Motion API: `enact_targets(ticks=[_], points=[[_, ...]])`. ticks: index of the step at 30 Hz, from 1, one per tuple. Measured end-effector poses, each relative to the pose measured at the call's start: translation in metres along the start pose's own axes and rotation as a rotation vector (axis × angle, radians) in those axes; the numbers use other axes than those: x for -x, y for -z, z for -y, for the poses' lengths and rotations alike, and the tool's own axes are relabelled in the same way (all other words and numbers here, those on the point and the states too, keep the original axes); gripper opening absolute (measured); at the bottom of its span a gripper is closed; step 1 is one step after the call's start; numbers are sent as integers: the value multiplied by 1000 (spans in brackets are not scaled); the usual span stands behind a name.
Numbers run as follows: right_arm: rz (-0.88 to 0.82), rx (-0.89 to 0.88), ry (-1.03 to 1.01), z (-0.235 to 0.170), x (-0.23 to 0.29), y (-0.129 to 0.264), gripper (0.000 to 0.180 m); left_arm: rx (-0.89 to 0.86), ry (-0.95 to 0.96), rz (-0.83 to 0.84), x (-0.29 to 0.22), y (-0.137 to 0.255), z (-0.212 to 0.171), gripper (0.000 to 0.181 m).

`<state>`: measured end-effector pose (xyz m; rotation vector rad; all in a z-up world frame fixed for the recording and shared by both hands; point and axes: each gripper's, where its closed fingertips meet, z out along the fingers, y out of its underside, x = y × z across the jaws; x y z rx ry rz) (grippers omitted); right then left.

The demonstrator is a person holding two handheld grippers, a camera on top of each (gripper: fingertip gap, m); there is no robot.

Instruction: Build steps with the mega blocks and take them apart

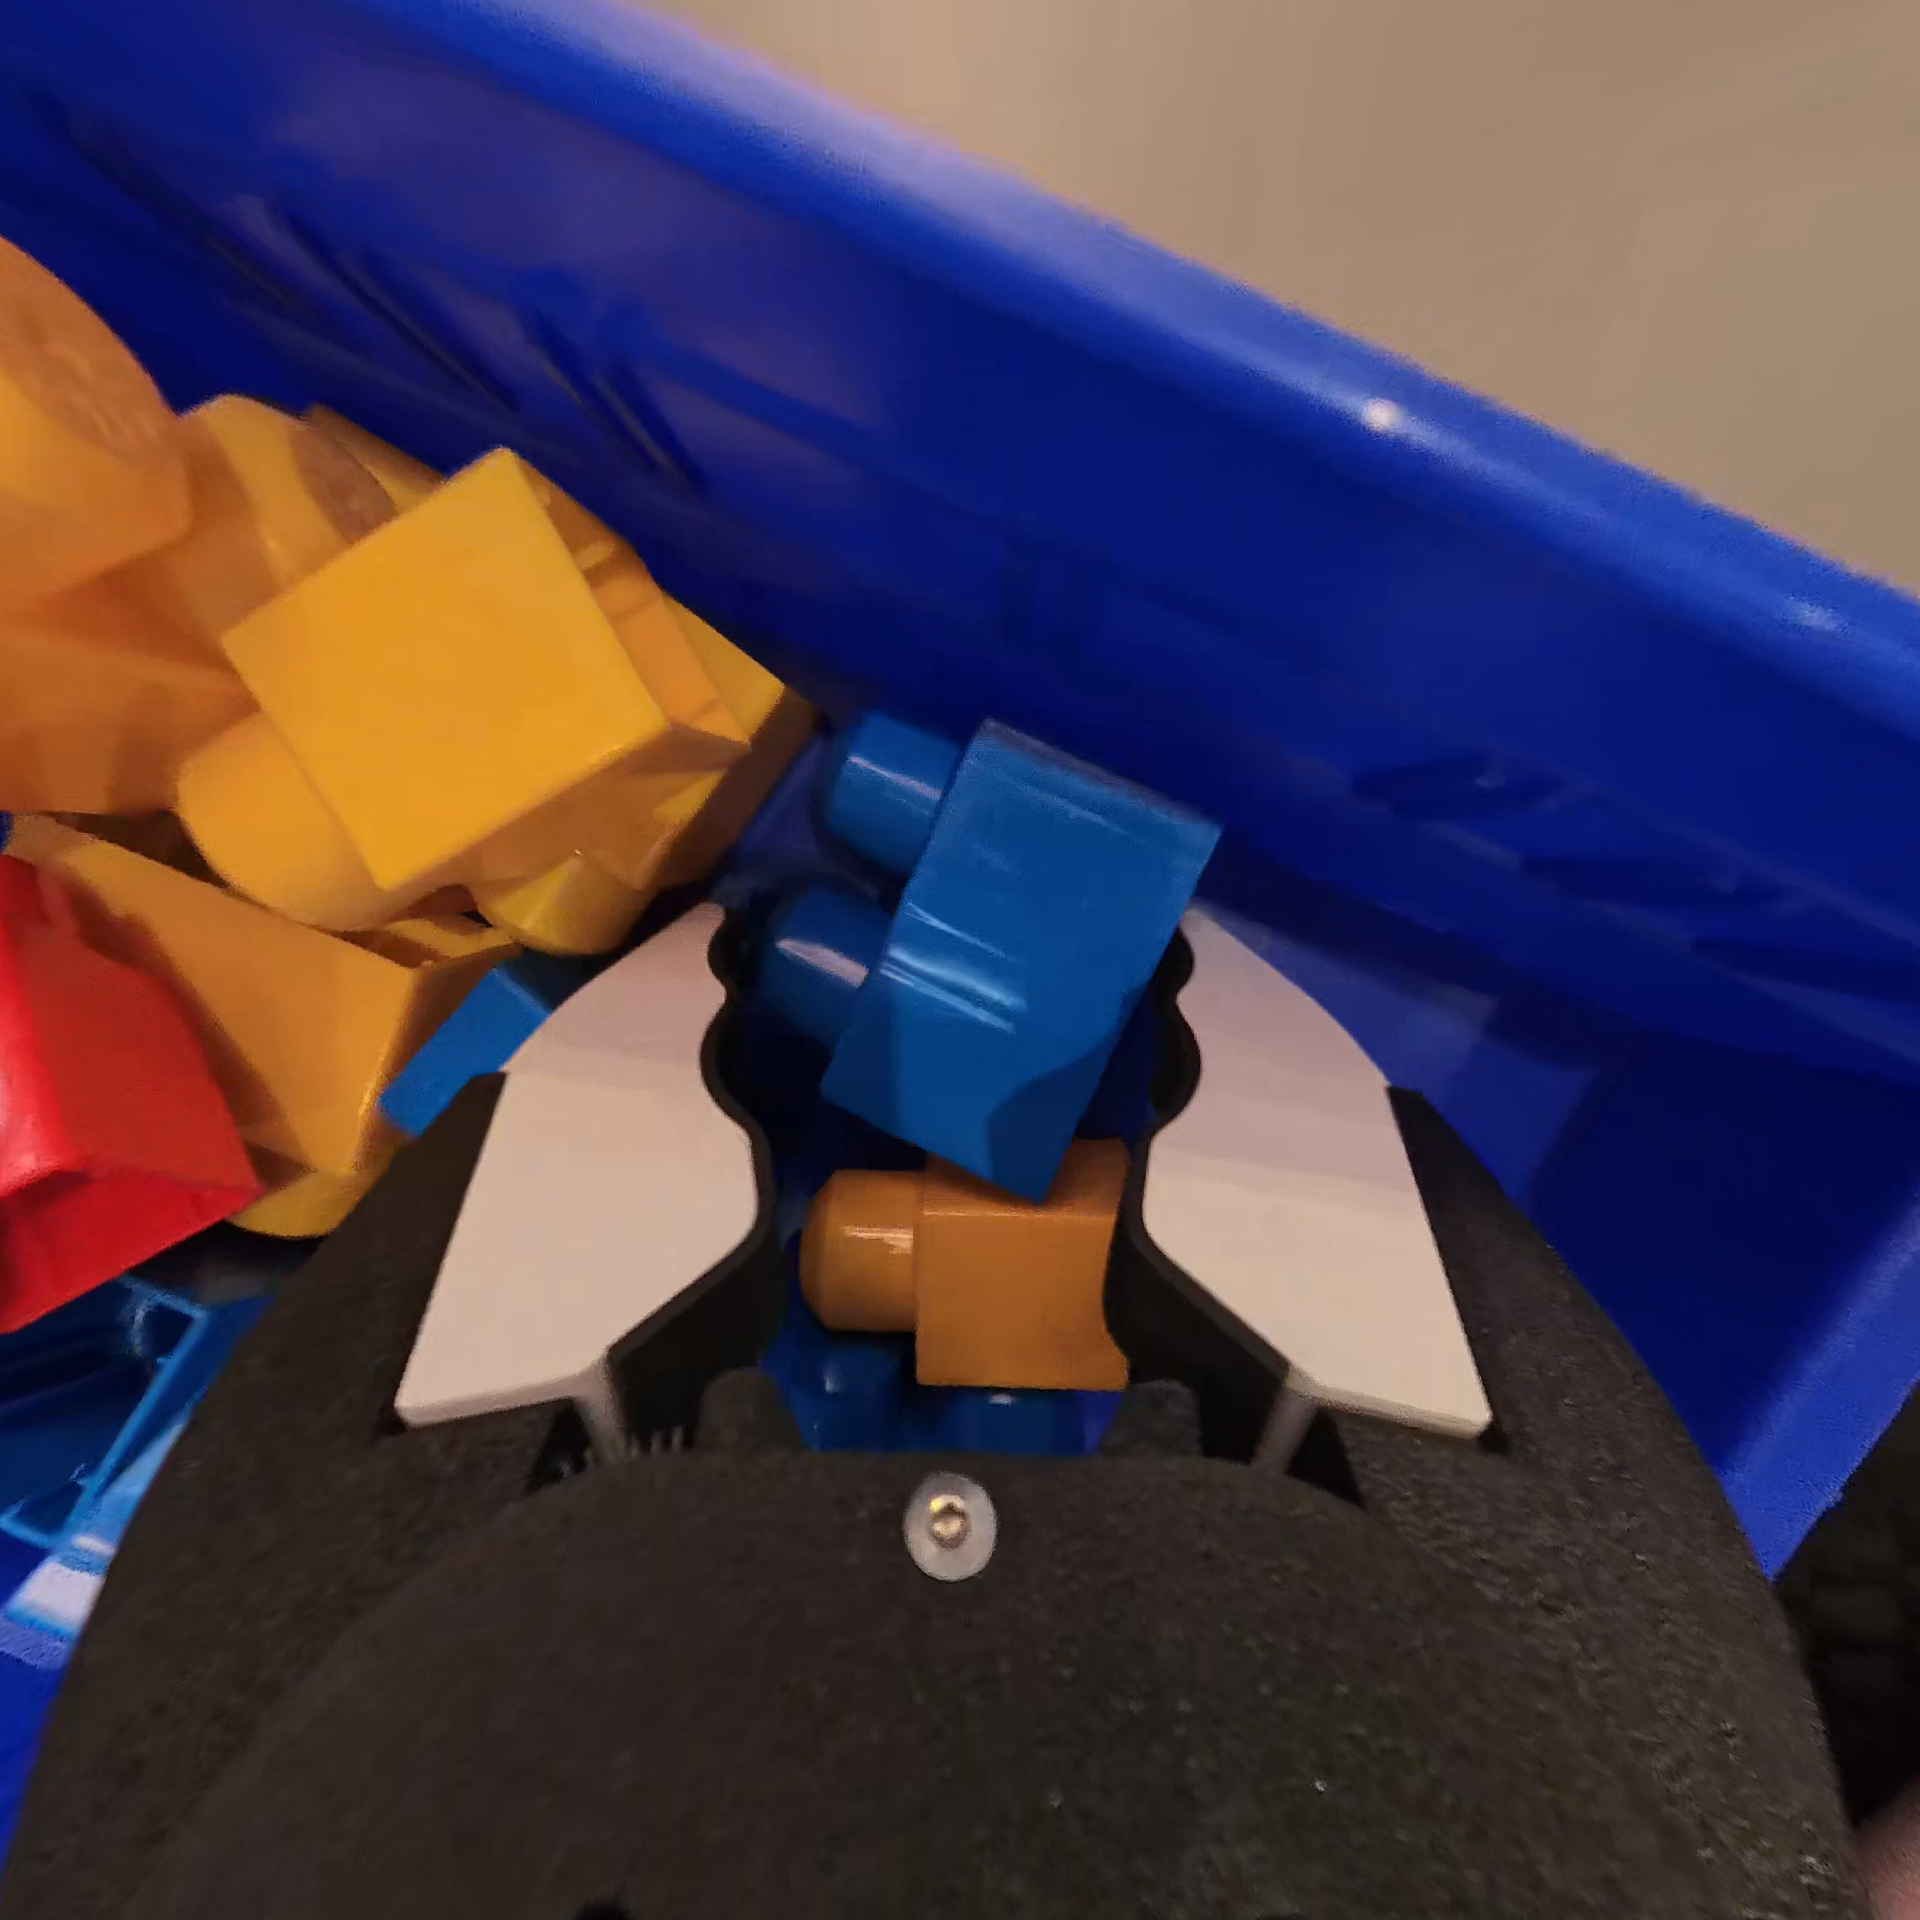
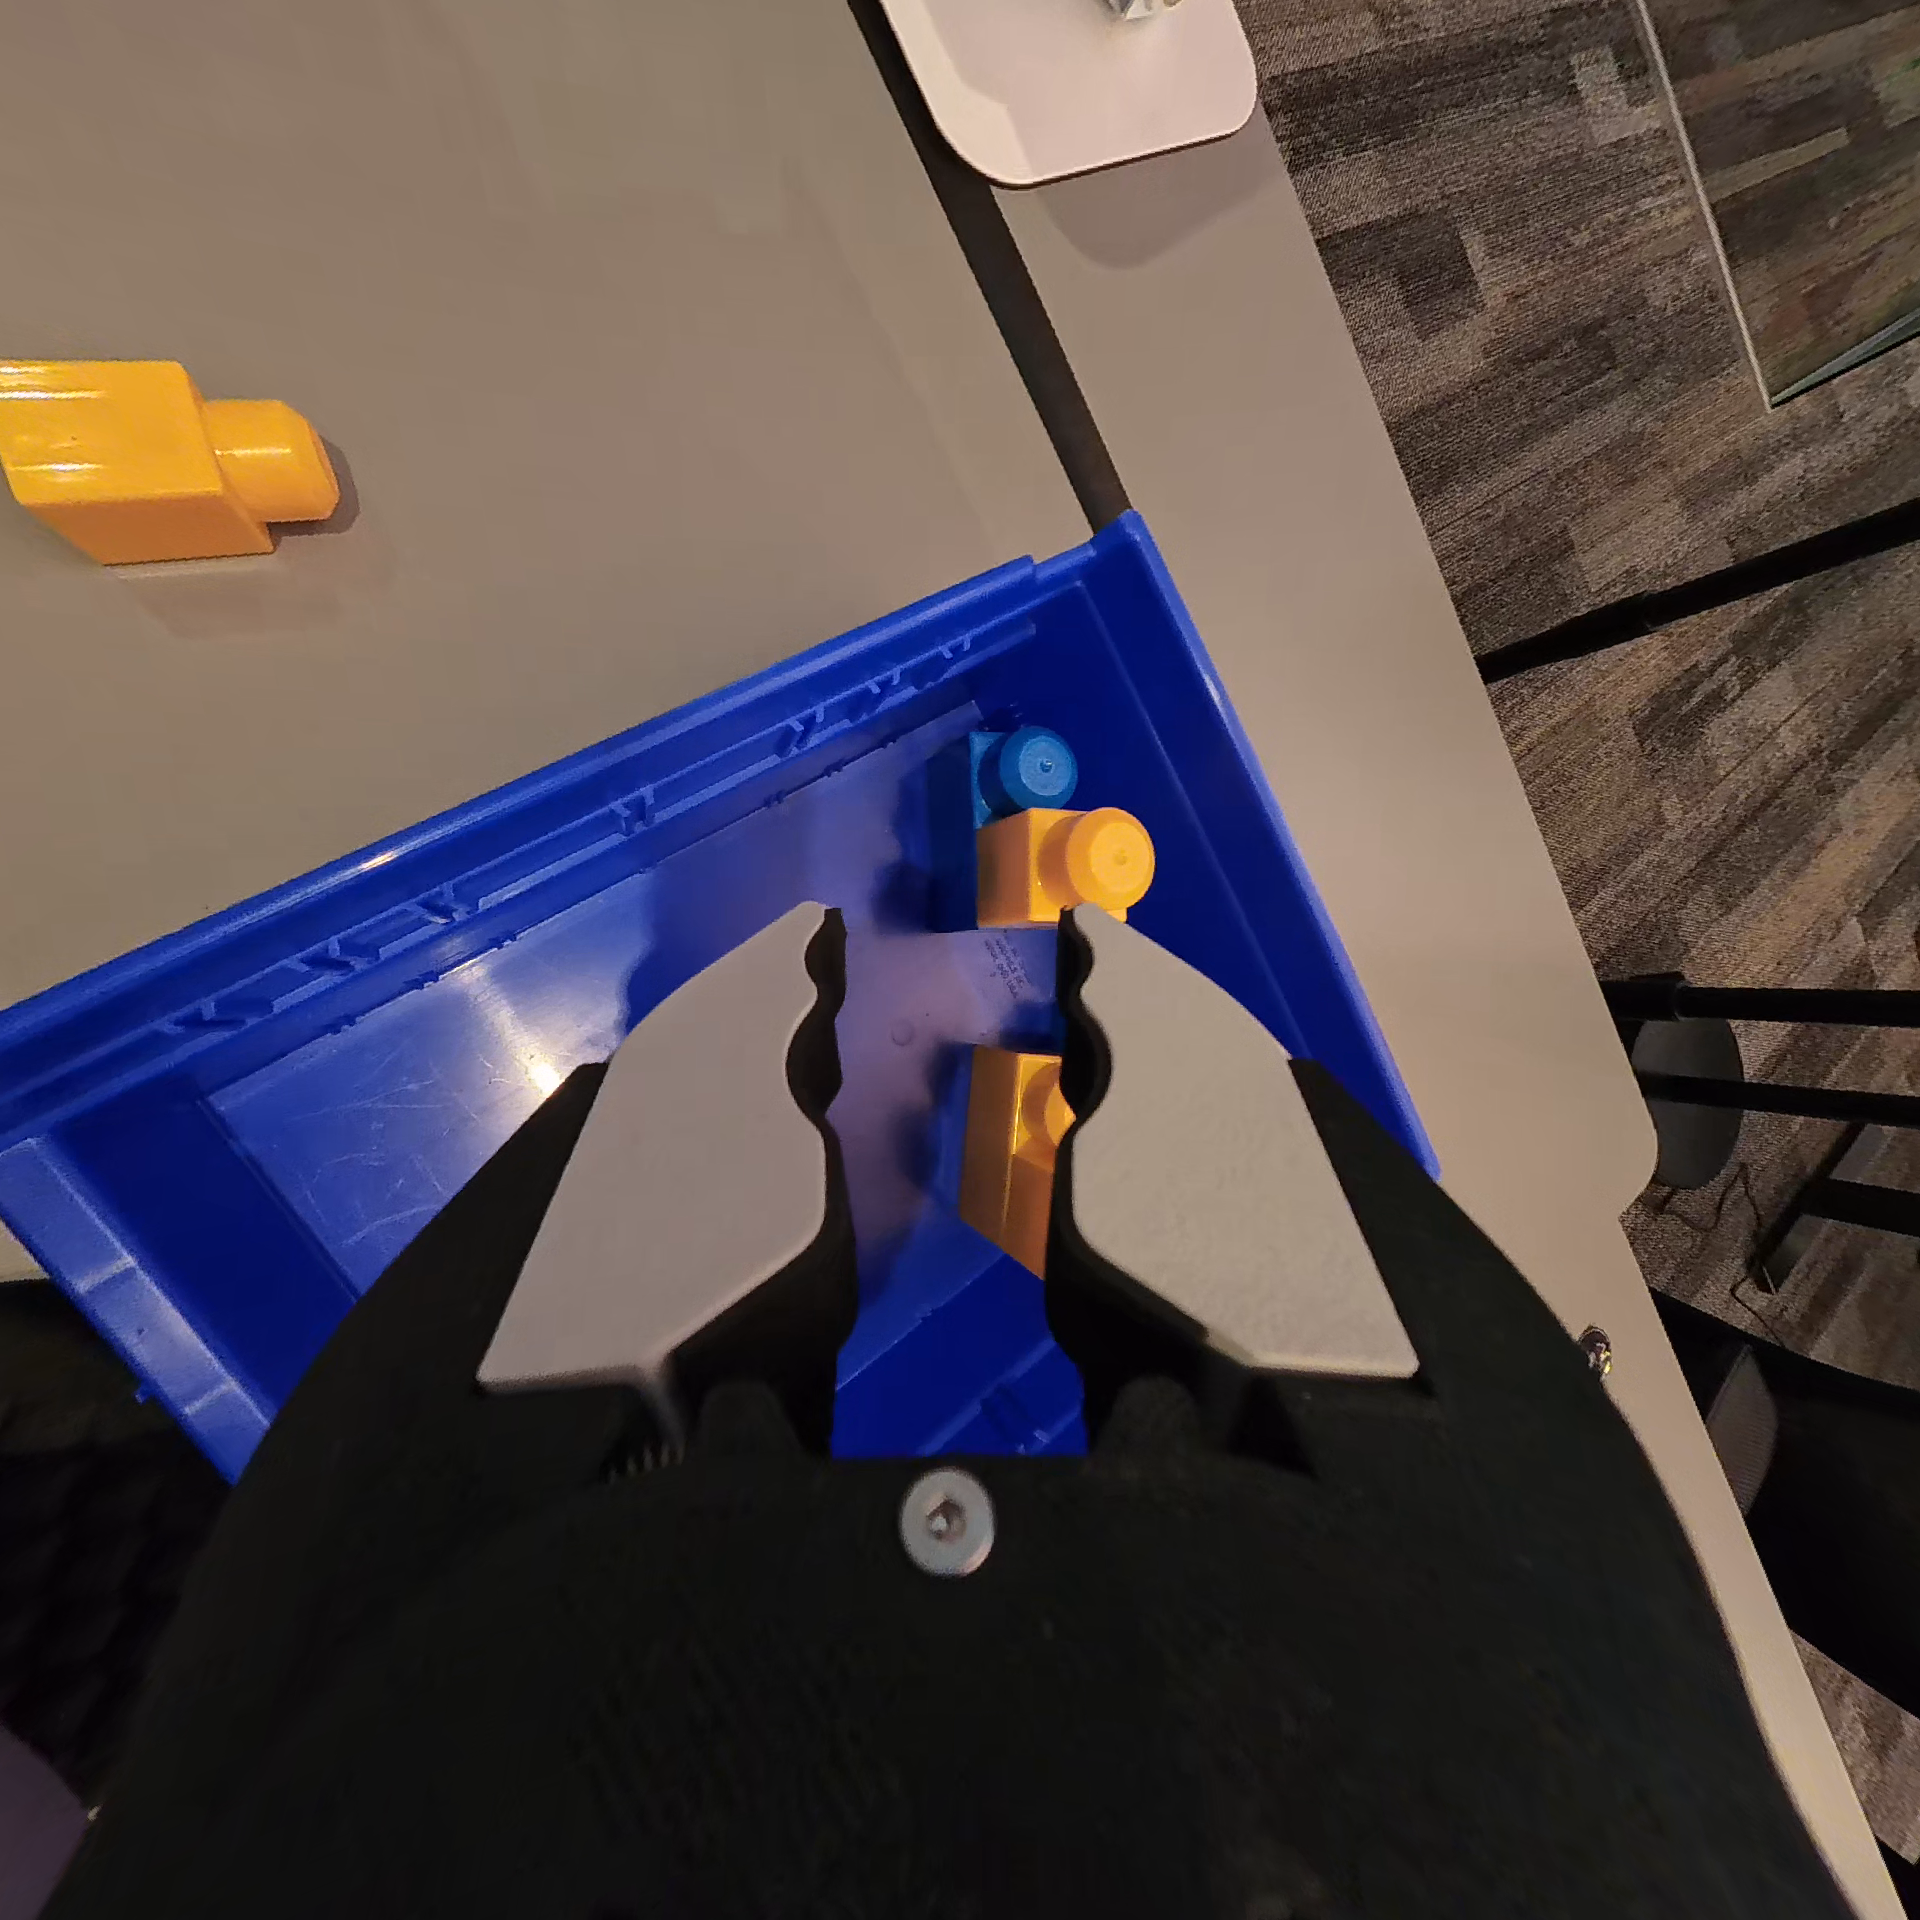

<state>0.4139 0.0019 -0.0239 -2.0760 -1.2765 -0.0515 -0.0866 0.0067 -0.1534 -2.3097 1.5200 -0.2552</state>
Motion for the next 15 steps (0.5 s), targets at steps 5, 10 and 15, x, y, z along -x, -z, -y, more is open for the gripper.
enact_targets(ticks=[5, 10, 15], points=[[5, 1, -2, 0, 0, -1, 40, 54, -14, 26, 1, -1, -3, 75], [18, 19, 0, -3, 2, -4, 40, -48, -11, 85, 5, 33, 12, 74], [19, 19, -2, -2, 2, -4, 40, -219, -42, 276, 4, 108, 37, 74]])
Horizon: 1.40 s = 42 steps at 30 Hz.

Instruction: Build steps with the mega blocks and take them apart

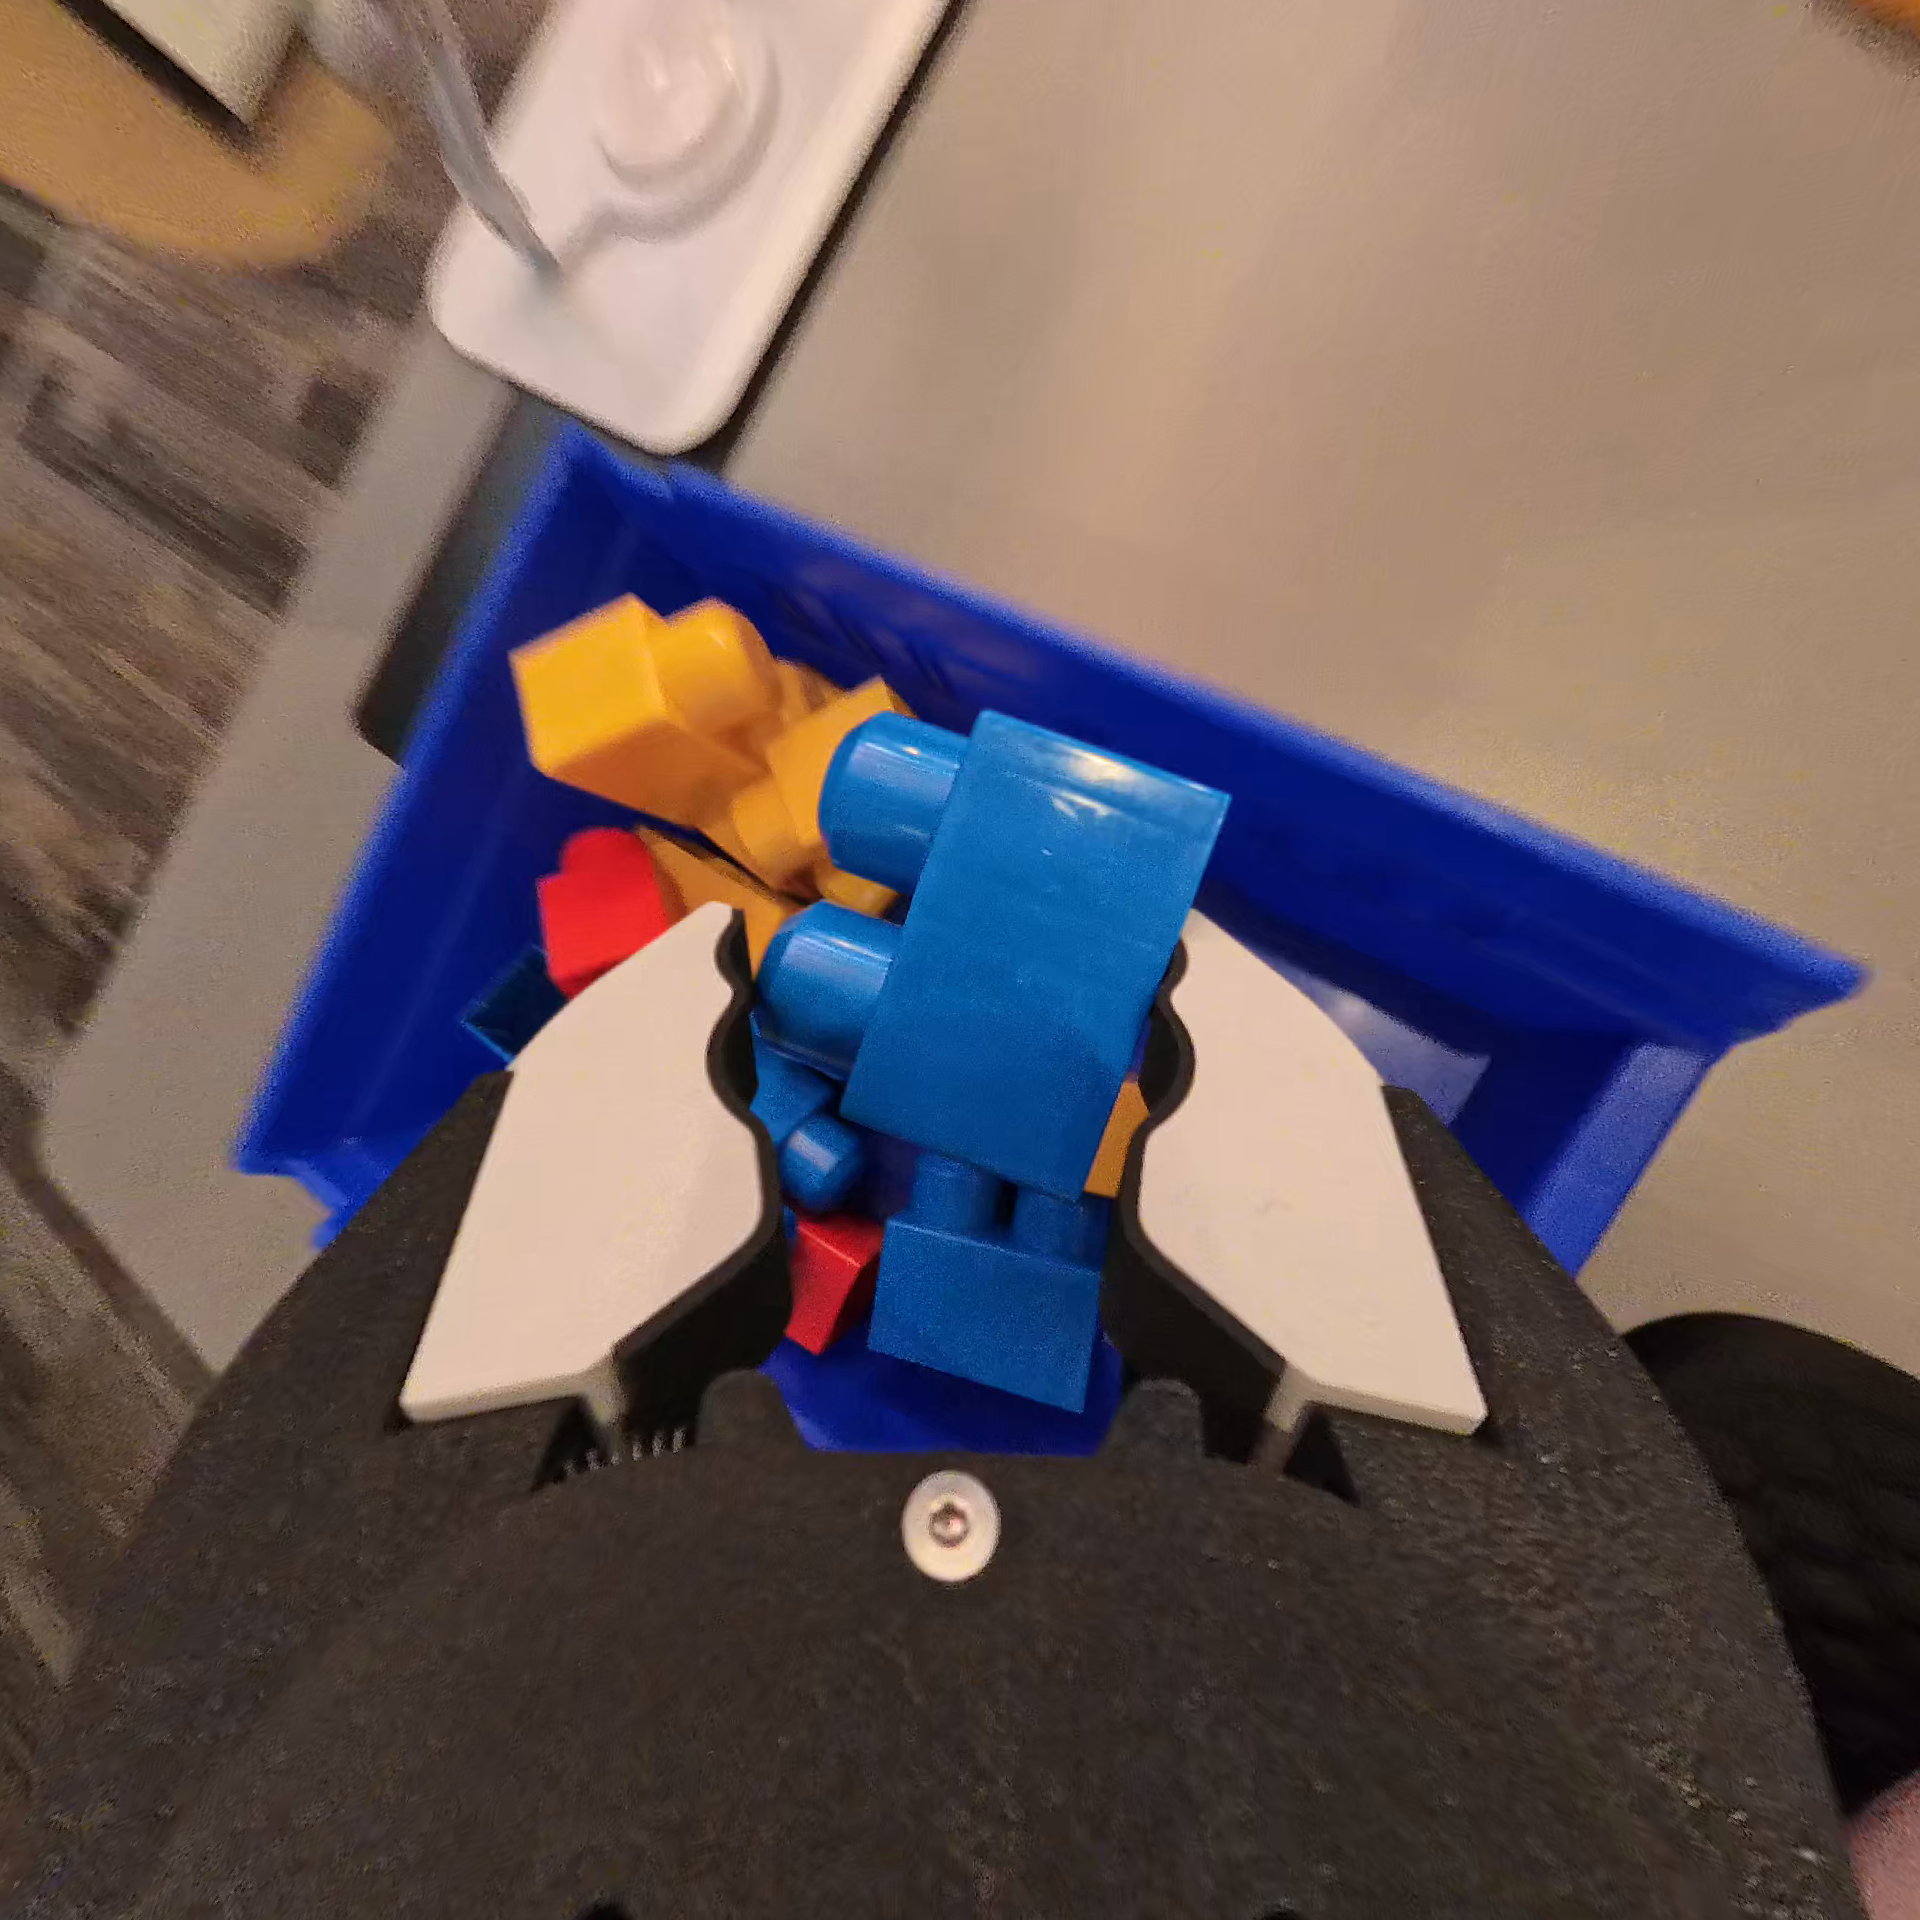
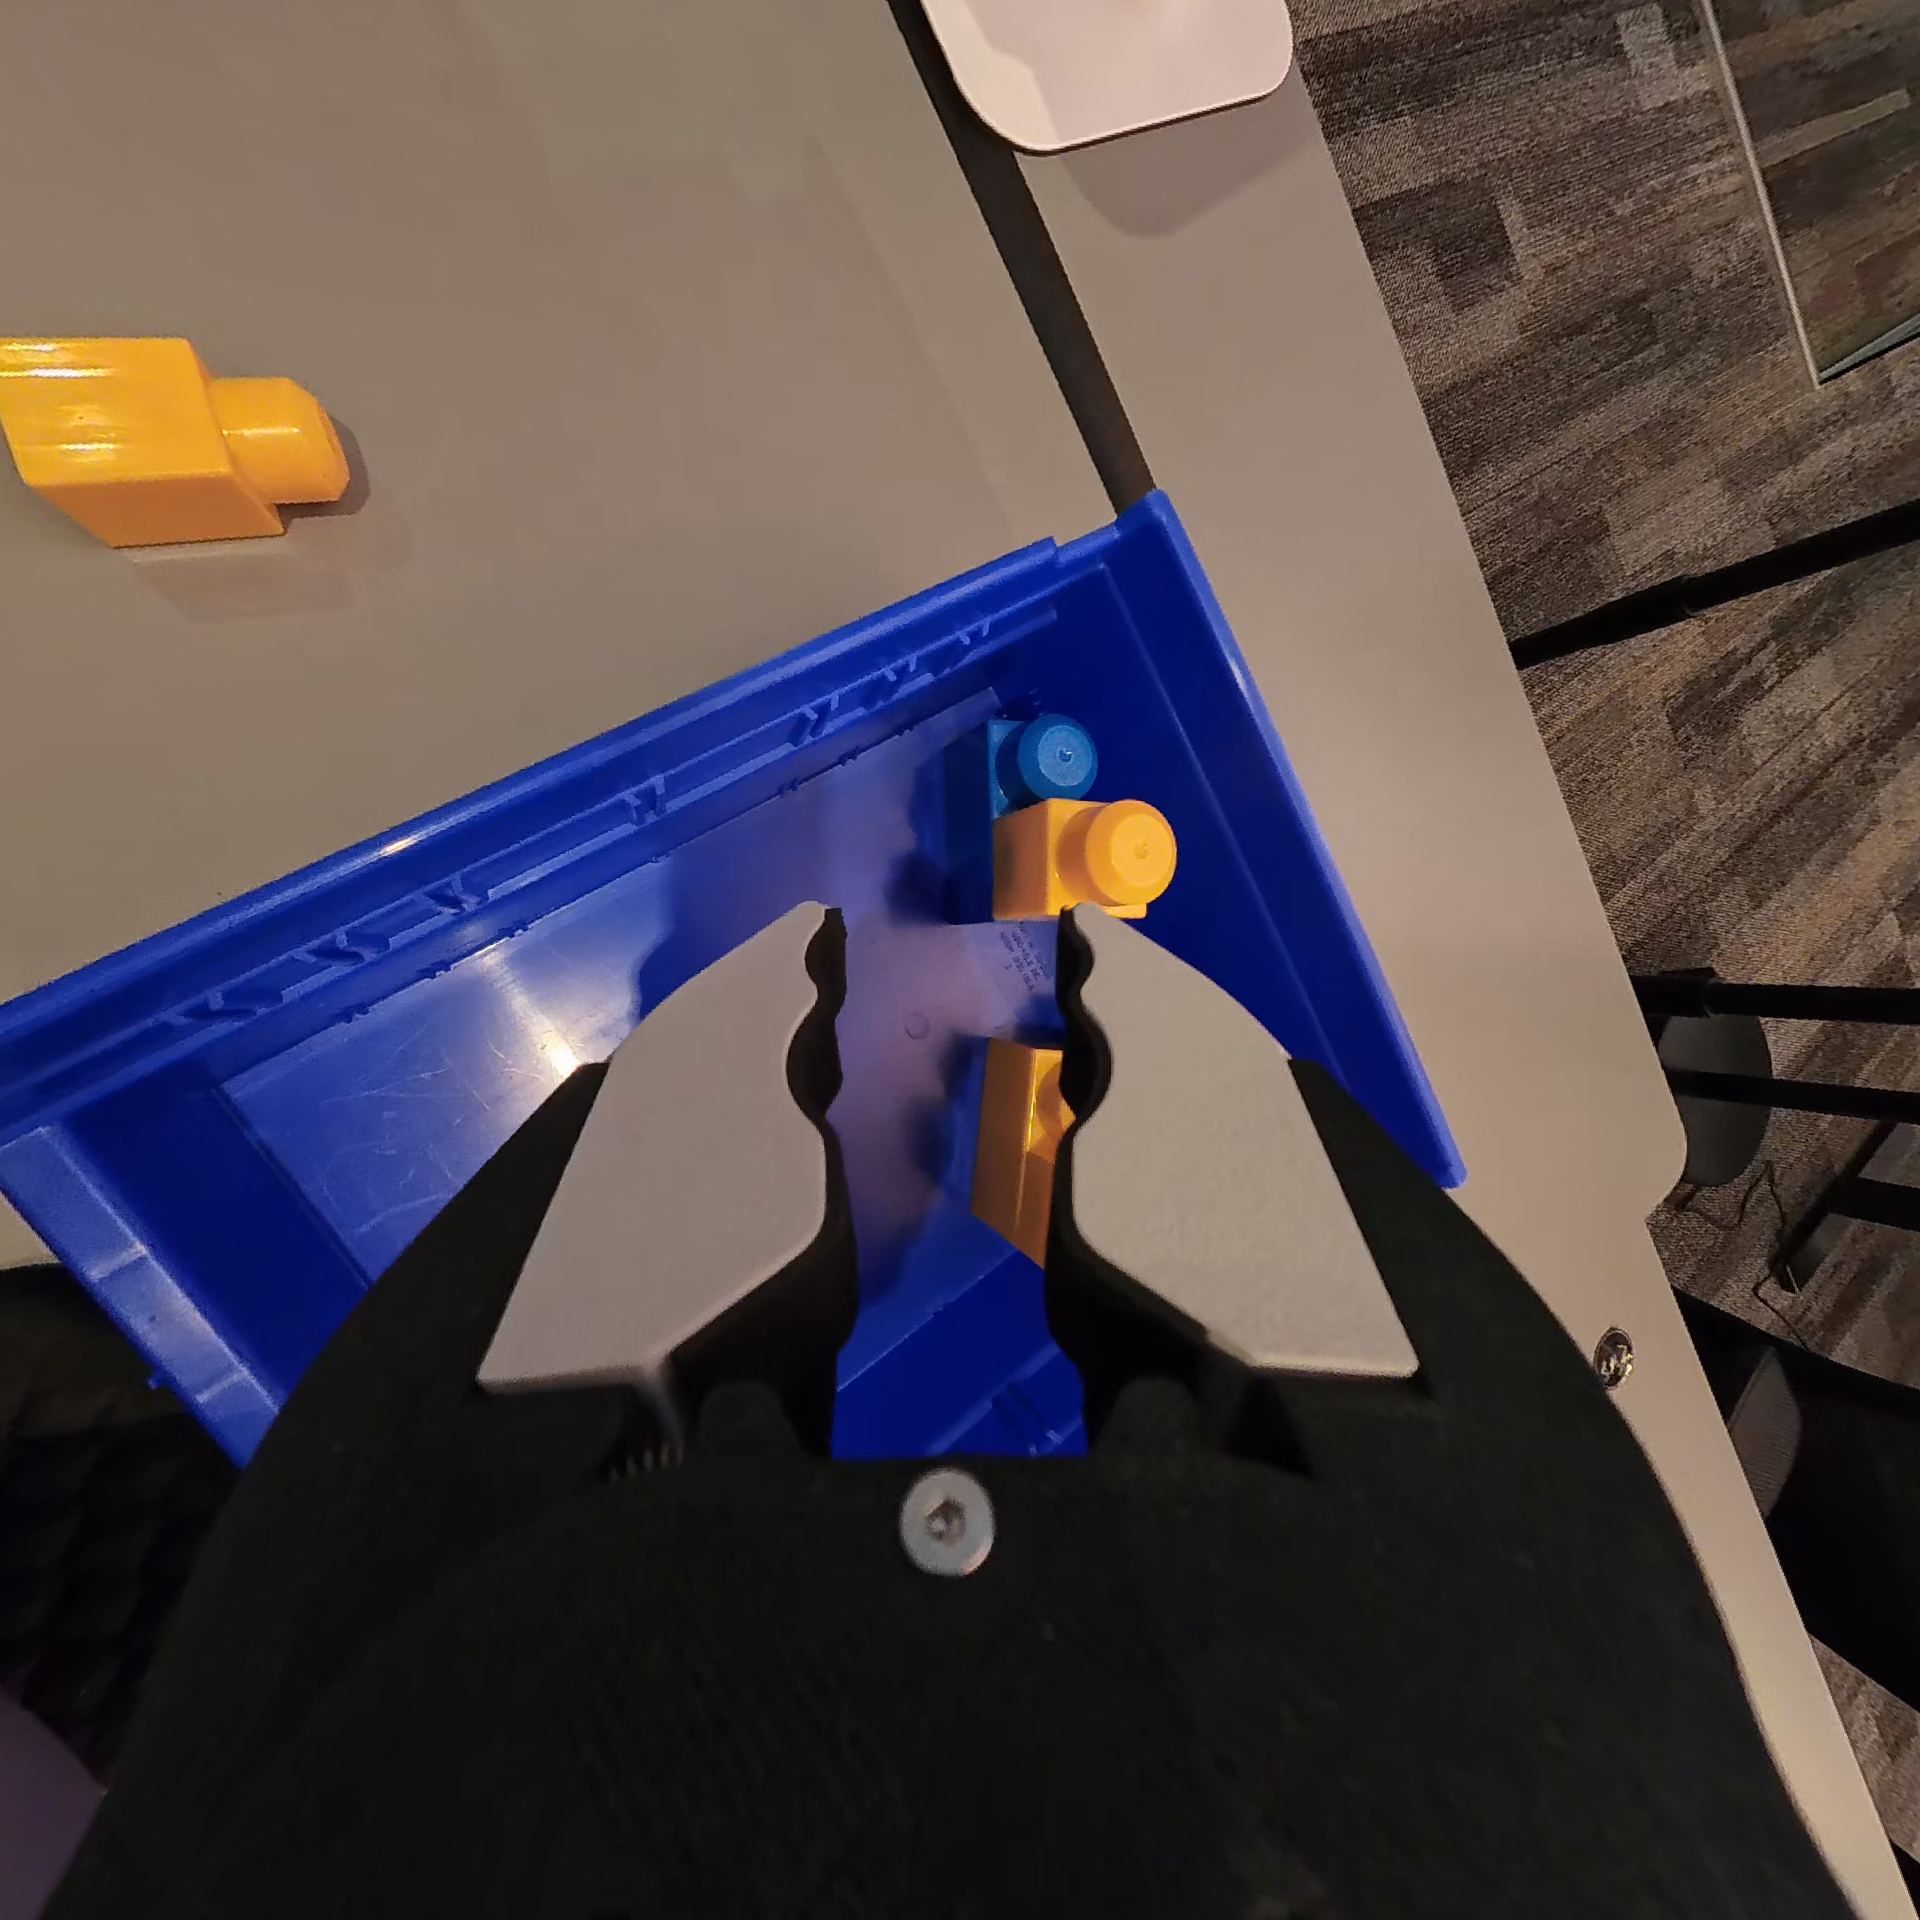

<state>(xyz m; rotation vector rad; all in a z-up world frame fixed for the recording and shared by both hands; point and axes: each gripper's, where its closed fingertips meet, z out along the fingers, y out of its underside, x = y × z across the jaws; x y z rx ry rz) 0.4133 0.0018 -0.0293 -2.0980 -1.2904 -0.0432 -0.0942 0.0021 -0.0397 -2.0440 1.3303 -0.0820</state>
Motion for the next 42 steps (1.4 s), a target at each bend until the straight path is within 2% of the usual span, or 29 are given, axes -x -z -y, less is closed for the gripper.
enact_targets(ticks=[4, 8, 10, 13, 16, 19, 21, 25, 30, 32, 37, 39, 42], points=[[-11, -15, 4, 7, 0, 1, 40, -242, -150, 26, -31, 39, 73, 73], [4, -182, -92, 47, 0, 16, 40, -358, -305, -17, -85, 23, 145, 73], [105, -332, -206, 82, 10, 27, 40, -427, -323, -24, -108, 2, 178, 73], [393, -536, -419, 141, 42, 44, 39, -523, -311, 38, -124, -21, 212, 73], [725, -595, -583, 187, 84, 43, 39, -556, -300, 27, -138, -28, 223, 73], [948, -467, -584, 201, 131, 21, 40, -533, -311, 81, -136, -35, 223, 73], [1007, -427, -600, 207, 147, 11, 45, -486, -340, 110, -135, -42, 217, 73], [939, -362, -625, 208, 157, -20, 45, -457, -344, 88, -137, -51, 212, 73], [1006, -344, -610, 210, 166, -24, 38, -438, -345, 102, -136, -54, 211, 75], [995, -372, -602, 211, 160, -22, 37, -488, -265, 10, -141, -45, 215, 79], [905, -555, -483, 218, 135, 7, 37, -679, 122, -321, -131, -9, 229, 86], [882, -656, -371, 224, 135, 27, 37, -763, 244, -501, -134, 5, 233, 72], [842, -726, -227, 228, 145, 42, 37, -843, 400, -733, -140, 18, 240, 62]])
